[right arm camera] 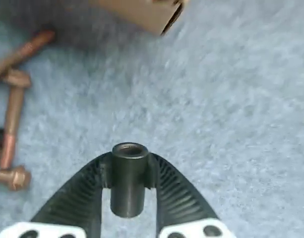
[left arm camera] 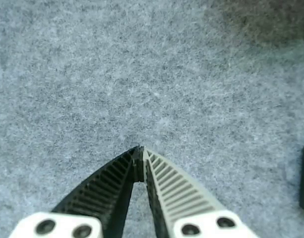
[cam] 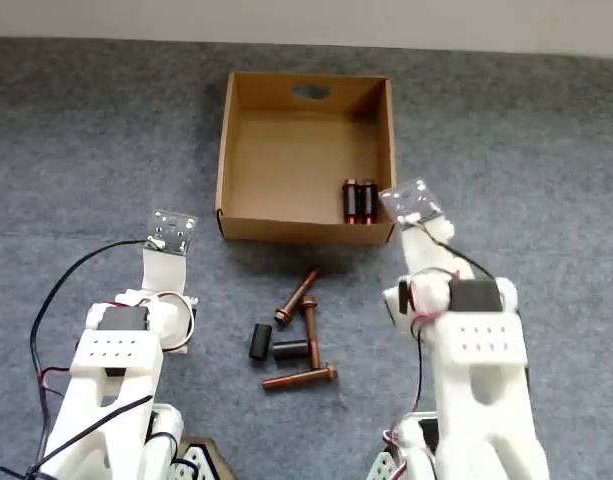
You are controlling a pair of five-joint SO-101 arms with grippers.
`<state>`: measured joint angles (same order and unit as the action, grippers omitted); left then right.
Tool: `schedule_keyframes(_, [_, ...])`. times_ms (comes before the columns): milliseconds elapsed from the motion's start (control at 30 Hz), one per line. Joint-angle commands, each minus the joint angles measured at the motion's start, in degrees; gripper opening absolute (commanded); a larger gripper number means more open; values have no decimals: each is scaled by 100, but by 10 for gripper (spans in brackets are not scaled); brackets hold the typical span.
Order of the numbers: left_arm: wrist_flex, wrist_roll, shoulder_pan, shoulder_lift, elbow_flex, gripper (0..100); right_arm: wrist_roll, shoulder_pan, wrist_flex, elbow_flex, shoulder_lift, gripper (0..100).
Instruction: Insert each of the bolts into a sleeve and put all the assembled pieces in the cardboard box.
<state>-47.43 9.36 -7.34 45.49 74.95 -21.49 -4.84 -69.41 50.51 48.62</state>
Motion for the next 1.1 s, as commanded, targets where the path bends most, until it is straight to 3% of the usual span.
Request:
schedule_keyframes(0, [70,35,75,-4,-31,7,914,-48,374,321,1007,5])
schedule_keyframes(200, [62,35,75,-4,-31,7,2435,-57,1833,1903,2211,5])
schedule_keyframes(333, [53,35,75,-4,-40,7,2514,-31,2510,2835,2888,5])
schedule_keyframes(500, [9,35,84,-4,-224,7,2514,13,2501,3415,3679,5])
schedule_keyframes(667, [-1152,53,75,-13,-1367,7,2523,356,2492,3811,4233,5])
schedule_keyframes(867, [-2611,1310,637,-22,-2809,7,2541,725,2132,3811,4593,5])
schedule_keyframes(1067, [-3402,897,1147,-31,-3626,38,2541,760,2097,3846,4804,5])
